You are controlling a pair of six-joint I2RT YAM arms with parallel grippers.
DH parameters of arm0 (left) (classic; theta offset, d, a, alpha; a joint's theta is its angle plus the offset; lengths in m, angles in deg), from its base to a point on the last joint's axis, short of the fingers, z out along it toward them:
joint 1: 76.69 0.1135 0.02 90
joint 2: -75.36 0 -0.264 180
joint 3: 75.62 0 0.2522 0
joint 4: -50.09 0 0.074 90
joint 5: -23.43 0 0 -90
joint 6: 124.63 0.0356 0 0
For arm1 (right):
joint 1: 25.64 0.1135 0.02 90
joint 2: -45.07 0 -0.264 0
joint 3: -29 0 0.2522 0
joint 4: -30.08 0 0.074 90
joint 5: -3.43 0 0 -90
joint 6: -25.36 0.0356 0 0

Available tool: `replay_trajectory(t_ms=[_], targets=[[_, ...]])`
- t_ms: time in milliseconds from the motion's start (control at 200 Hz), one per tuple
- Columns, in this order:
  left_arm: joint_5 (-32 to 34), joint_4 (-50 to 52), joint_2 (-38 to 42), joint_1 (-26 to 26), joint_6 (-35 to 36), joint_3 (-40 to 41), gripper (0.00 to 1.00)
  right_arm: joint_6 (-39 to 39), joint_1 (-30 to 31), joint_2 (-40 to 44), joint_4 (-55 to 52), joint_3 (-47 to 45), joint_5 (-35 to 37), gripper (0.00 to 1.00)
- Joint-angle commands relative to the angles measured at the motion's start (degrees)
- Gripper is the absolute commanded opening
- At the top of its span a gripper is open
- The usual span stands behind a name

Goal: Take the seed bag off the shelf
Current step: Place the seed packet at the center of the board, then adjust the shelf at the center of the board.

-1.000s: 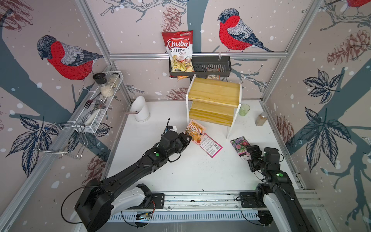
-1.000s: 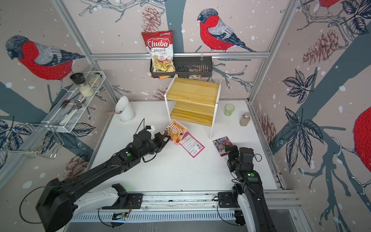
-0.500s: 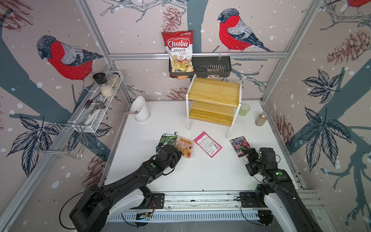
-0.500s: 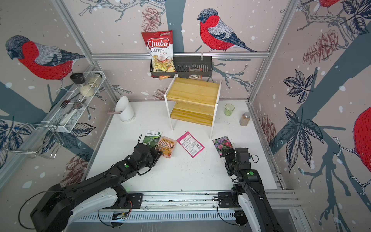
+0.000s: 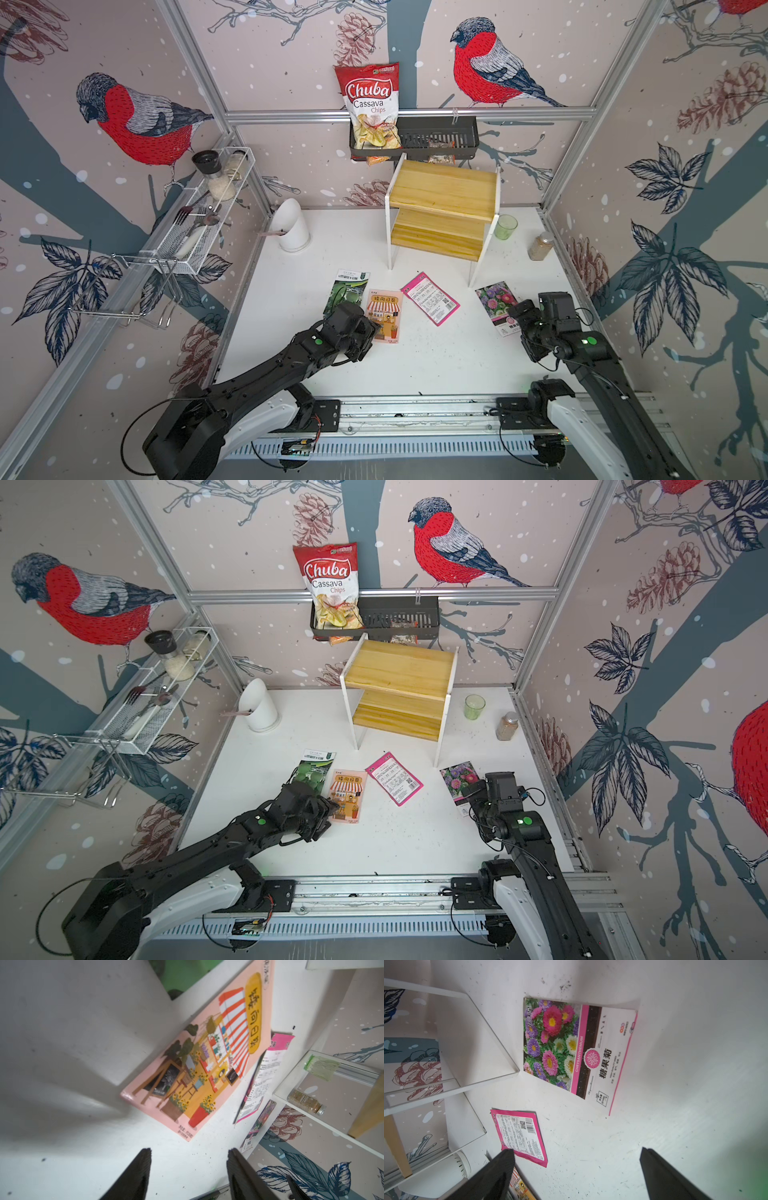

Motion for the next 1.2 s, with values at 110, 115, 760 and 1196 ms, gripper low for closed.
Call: replay_trajectory(t_ms=[110, 115, 760, 1196], targets=[[1.7, 6.6, -0.7, 0.7, 10.0, -7.6, 0.65, -9.6, 8.3, -7.3, 3.7, 5.5, 1.7, 1.00], [1.8, 6.6, -0.9, 0.7, 10.3, -7.9, 0.65, -9.7, 8.6, -7.6, 3.8, 5.6, 1.9, 1.00], [5.5, 16.8, -14.0, 6.7, 32.6, -31.8, 0.65, -25.3, 6.9, -41.7, 14.9, 24.4, 5.9, 1.00], [4.4, 18.5, -11.6, 8.3, 33.9, -29.2, 0.65, -33.3, -0.7, -47.8, 13.9, 30.6, 4.7, 1.00]])
